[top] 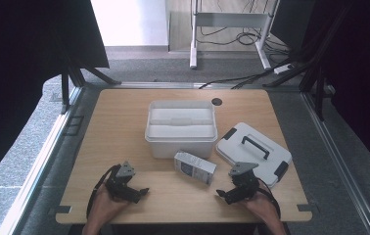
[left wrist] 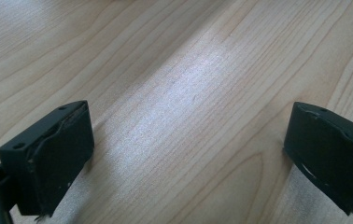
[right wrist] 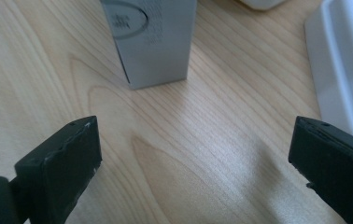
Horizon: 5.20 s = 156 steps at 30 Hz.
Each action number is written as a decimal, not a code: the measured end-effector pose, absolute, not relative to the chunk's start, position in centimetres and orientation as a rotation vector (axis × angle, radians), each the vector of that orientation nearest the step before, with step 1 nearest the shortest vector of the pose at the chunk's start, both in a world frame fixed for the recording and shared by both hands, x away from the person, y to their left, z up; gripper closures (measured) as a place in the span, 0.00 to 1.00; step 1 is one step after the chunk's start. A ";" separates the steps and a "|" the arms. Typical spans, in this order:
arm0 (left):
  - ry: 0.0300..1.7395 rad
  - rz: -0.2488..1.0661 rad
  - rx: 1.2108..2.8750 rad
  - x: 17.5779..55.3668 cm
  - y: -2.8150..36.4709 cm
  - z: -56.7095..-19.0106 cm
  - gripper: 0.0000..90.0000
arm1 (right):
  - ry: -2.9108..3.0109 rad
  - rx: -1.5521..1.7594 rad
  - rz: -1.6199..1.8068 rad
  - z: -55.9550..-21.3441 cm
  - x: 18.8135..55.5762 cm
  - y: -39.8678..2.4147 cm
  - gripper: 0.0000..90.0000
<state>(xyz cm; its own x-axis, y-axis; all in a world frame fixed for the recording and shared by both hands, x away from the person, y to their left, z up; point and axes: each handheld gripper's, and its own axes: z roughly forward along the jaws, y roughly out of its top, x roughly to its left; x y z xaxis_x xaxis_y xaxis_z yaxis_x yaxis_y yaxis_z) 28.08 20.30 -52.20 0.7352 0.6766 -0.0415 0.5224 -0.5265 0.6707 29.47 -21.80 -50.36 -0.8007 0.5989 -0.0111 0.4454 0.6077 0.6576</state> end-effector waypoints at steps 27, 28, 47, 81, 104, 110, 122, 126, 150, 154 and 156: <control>0.900 0.294 2.254 28.1 20.3 -52.2 0.01 | 2.881 0.683 0.729 -44.1 33.6 -16.2 0.15; 0.900 0.294 2.254 28.1 20.3 -52.2 0.01 | 2.881 0.683 0.729 -44.1 33.6 -16.2 0.15; 0.898 0.294 2.256 28.1 20.3 -52.2 0.01 | 2.998 0.529 0.413 -45.1 36.2 -9.2 0.45; 0.899 0.293 2.258 28.1 20.3 -52.2 0.01 | 3.072 0.324 0.461 -44.3 28.3 -7.7 0.61; 0.906 0.297 2.255 28.1 20.2 -52.2 0.01 | 3.088 0.308 0.528 -41.8 27.7 -8.0 0.47; 0.914 0.299 2.256 28.1 20.1 -52.2 0.01 | 3.084 0.323 0.582 -39.9 28.4 -8.6 0.47; 0.937 0.304 2.244 28.1 19.8 -52.2 0.01 | 2.995 0.517 0.676 -40.3 31.5 -11.5 0.42; 0.932 0.301 2.244 28.1 19.8 -52.2 0.00 | 2.946 0.582 0.714 -41.0 32.2 -12.8 0.39; 0.787 0.293 2.215 34.9 18.2 -46.3 0.01 | 2.602 0.912 1.034 -45.8 37.0 -17.9 0.05; 0.771 0.296 2.221 36.5 17.7 -45.5 0.02 | 2.552 0.930 1.098 -46.1 38.0 -17.8 0.00; 0.774 0.296 2.218 37.1 17.4 -45.3 0.02 | 2.530 0.926 1.139 -46.0 38.6 -17.4 0.00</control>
<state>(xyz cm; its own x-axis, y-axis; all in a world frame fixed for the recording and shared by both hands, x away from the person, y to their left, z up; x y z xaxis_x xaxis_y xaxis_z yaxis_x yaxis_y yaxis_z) 37.13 17.40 -45.29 0.7899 0.6127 -0.0275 0.4378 -0.5319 0.7248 38.57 -17.42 -46.01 -0.7784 0.6251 0.0578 0.4575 0.5019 0.7341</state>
